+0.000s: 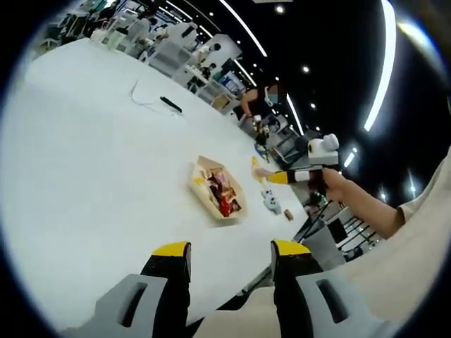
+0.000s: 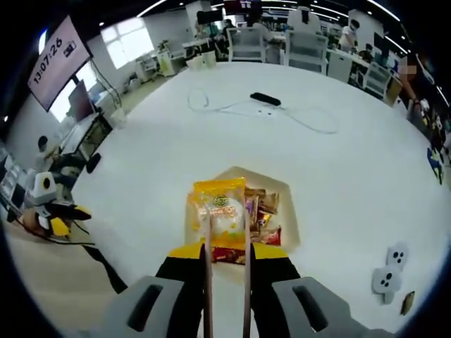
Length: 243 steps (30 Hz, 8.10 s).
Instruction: Place the target food into the container with the food tongs after gripping and lifting it, then release it inside without dropping or visibly crushing the food.
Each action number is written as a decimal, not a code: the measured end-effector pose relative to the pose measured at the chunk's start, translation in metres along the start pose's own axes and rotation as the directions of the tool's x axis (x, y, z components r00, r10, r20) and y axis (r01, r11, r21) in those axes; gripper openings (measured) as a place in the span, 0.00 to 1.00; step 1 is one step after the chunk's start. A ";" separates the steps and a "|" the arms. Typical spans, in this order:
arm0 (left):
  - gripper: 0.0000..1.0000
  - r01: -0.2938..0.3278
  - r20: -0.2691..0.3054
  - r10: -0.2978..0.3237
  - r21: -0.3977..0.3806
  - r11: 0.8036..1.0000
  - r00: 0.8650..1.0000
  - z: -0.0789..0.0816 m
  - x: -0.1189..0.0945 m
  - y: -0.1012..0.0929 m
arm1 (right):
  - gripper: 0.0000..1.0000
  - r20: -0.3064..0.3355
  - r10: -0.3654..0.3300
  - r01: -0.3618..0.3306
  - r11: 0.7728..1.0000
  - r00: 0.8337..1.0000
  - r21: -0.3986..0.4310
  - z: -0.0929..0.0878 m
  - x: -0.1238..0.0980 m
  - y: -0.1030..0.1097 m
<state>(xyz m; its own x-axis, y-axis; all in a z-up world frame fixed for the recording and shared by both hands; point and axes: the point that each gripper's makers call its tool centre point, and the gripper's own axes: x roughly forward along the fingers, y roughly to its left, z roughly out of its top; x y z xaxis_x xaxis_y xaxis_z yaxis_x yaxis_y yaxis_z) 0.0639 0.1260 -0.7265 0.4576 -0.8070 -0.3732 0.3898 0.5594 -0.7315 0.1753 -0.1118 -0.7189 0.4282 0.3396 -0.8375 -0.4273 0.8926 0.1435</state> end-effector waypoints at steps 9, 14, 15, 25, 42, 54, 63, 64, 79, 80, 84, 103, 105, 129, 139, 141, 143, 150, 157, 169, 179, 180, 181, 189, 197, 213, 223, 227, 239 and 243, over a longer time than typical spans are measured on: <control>0.45 -0.002 0.012 0.002 -0.007 1.000 1.000 0.000 -0.002 0.001 | 0.24 0.008 -0.007 0.007 1.000 1.000 0.007 -0.001 0.000 -0.002; 0.45 -0.001 0.014 0.001 -0.009 1.000 1.000 -0.001 -0.002 0.000 | 0.24 0.011 -0.008 0.007 1.000 1.000 0.004 -0.002 0.000 -0.001; 0.45 -0.001 0.014 0.001 -0.009 1.000 1.000 -0.001 -0.002 0.000 | 0.24 0.011 -0.007 0.007 1.000 1.000 0.004 -0.002 0.000 -0.001; 0.45 0.010 -0.002 -0.010 -0.007 1.000 1.000 -0.004 0.000 -0.002 | 0.24 0.030 0.046 -0.047 0.999 0.998 0.022 -0.003 0.001 0.014; 0.34 0.101 -0.092 -0.093 0.086 0.991 0.991 -0.003 0.027 -0.039 | 0.25 0.092 0.121 -0.121 0.993 0.988 0.002 -0.027 -0.010 0.041; 0.27 0.232 -0.077 -0.221 0.188 0.954 0.972 0.007 0.051 -0.089 | 0.25 0.098 0.202 -0.200 0.979 0.975 -0.022 -0.047 -0.031 0.041; 0.25 0.256 -0.099 -0.238 0.286 0.923 0.966 0.015 0.075 -0.123 | 0.25 0.146 0.237 -0.224 0.969 0.961 -0.101 -0.041 -0.042 0.042; 0.25 0.254 -0.096 -0.236 0.286 0.924 0.967 0.017 0.077 -0.124 | 0.25 0.146 0.235 -0.218 0.968 0.961 -0.120 -0.040 -0.044 0.042; 0.25 0.150 -0.085 -0.128 0.367 0.918 0.988 0.020 0.077 -0.123 | 0.25 0.170 0.385 -0.354 0.916 0.907 -0.188 -0.022 -0.050 0.063; 0.26 0.141 -0.086 -0.117 0.379 0.914 0.989 0.021 0.078 -0.122 | 0.25 0.162 0.397 -0.364 0.910 0.903 -0.200 -0.023 -0.050 0.065; 0.26 0.138 -0.078 -0.117 0.398 0.907 0.990 0.023 0.080 -0.125 | 0.25 0.149 0.451 -0.409 0.879 0.880 -0.245 -0.023 -0.051 0.074; 0.38 0.188 -0.060 -0.179 0.376 0.907 0.982 0.023 0.099 -0.145 | 0.25 0.064 0.637 -0.585 0.740 0.768 -0.333 -0.021 -0.062 0.105; 0.38 0.192 -0.061 -0.183 0.371 0.909 0.981 0.022 0.101 -0.147 | 0.25 0.055 0.642 -0.590 0.732 0.764 -0.340 -0.022 -0.061 0.107; 0.38 0.233 -0.082 -0.219 0.367 0.901 0.972 0.013 0.117 -0.158 | 0.25 -0.007 0.657 -0.614 0.701 0.754 -0.363 -0.033 -0.063 0.111; 0.36 0.228 -0.047 -0.229 0.401 0.887 0.972 0.020 0.110 -0.166 | 0.25 0.026 0.661 -0.598 0.694 0.750 -0.401 -0.026 -0.072 0.113; 0.36 0.230 -0.036 -0.235 0.402 0.886 0.971 0.019 0.110 -0.165 | 0.25 0.031 0.659 -0.592 0.695 0.752 -0.409 -0.026 -0.073 0.113; 0.35 0.230 -0.036 -0.235 0.398 0.888 0.971 0.018 0.111 -0.165 | 0.25 0.027 0.657 -0.592 0.695 0.753 -0.408 -0.029 -0.071 0.112; 0.27 0.216 -0.017 -0.228 0.400 0.891 0.974 0.020 0.105 -0.161 | 0.25 0.038 0.663 -0.595 0.694 0.747 -0.405 -0.029 -0.074 0.107; 0.24 0.190 -0.016 -0.201 0.407 0.893 0.979 0.018 0.100 -0.154 | 0.25 0.053 0.659 -0.584 0.697 0.750 -0.415 -0.025 -0.078 0.105; 0.10 0.213 -0.022 -0.227 0.434 0.875 0.974 0.012 0.096 -0.159 | 0.26 0.024 0.668 -0.587 0.669 0.743 -0.456 -0.036 -0.083 0.113; 0.06 0.255 -0.045 -0.262 0.435 0.864 0.964 0.004 0.088 -0.164 | 0.27 0.002 0.697 -0.616 0.634 0.717 -0.468 -0.043 -0.087 0.119; 0.06 0.258 -0.047 -0.265 0.434 0.863 0.963 0.003 0.088 -0.165 | 0.28 0.001 0.699 -0.618 0.633 0.715 -0.466 -0.043 -0.087 0.119; 0.05 0.265 -0.051 -0.269 0.434 0.861 0.962 0.002 0.087 -0.166 | 0.28 -0.007 0.702 -0.625 0.629 0.712 -0.461 -0.045 -0.087 0.120; 0.00 0.320 -0.071 -0.322 0.436 0.841 0.944 -0.001 0.078 -0.174 | 0.33 -0.013 0.706 -0.624 0.617 0.708 -0.479 -0.046 -0.088 0.122; 0.00 0.342 -0.086 -0.338 0.419 0.841 0.937 -0.006 0.078 -0.176 | 0.33 -0.012 0.715 -0.636 0.614 0.699 -0.468 -0.051 -0.089 0.122; 0.00 0.367 -0.130 -0.345 0.403 0.838 0.930 0.008 0.089 -0.170 | 0.35 0.093 0.732 -0.634 0.639 0.675 -0.435 -0.038 -0.080 0.111; 0.00 0.408 -0.172 -0.370 0.390 0.826 0.913 0.008 0.089 -0.169 | 0.33 0.073 0.750 -0.659 0.620 0.658 -0.427 -0.041 -0.078 0.109; 0.00 0.415 -0.190 -0.368 0.398 0.818 0.910 0.012 0.088 -0.166 | 0.32 0.094 0.743 -0.652 0.634 0.663 -0.417 -0.042 -0.077 0.105; 0.00 0.407 -0.204 -0.353 0.405 0.819 0.913 0.014 0.093 -0.158 | 0.27 0.121 0.719 -0.640 0.672 0.684 -0.373 -0.053 -0.068 0.092; 0.00 0.408 -0.198 -0.357 0.391 0.825 0.913 0.013 0.095 -0.155 | 0.27 0.127 0.717 -0.643 0.677 0.685 -0.358 -0.054 -0.068 0.088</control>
<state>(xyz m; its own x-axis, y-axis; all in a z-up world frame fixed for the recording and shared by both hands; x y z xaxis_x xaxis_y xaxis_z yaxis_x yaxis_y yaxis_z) 0.0572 -0.0350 -0.6408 0.1205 -0.9740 -0.1920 0.8209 0.2065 -0.5324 0.0653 -0.0720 -0.6781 0.0879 0.9106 -0.4039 -0.8496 0.2803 0.4469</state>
